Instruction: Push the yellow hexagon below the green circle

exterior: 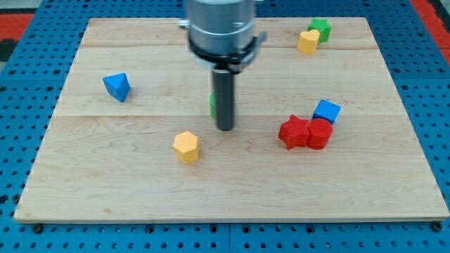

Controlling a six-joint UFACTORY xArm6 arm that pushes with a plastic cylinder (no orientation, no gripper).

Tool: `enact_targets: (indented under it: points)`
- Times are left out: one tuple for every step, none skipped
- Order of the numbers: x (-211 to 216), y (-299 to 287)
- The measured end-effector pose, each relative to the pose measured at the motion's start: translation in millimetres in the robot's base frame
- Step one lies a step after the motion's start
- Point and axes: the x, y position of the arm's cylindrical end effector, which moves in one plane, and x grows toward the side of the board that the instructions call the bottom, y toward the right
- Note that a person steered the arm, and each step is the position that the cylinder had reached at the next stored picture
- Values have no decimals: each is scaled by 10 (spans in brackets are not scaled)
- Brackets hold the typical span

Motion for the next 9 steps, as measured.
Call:
enact_targets:
  points:
    - [-297,-148]
    - [-550,-1135]
    - [-620,-1658]
    - [-575,-1329]
    - [-575,-1314]
    - [-575,-1261]
    - [-587,-1221]
    - [-682,-1221]
    - [-724,-1220]
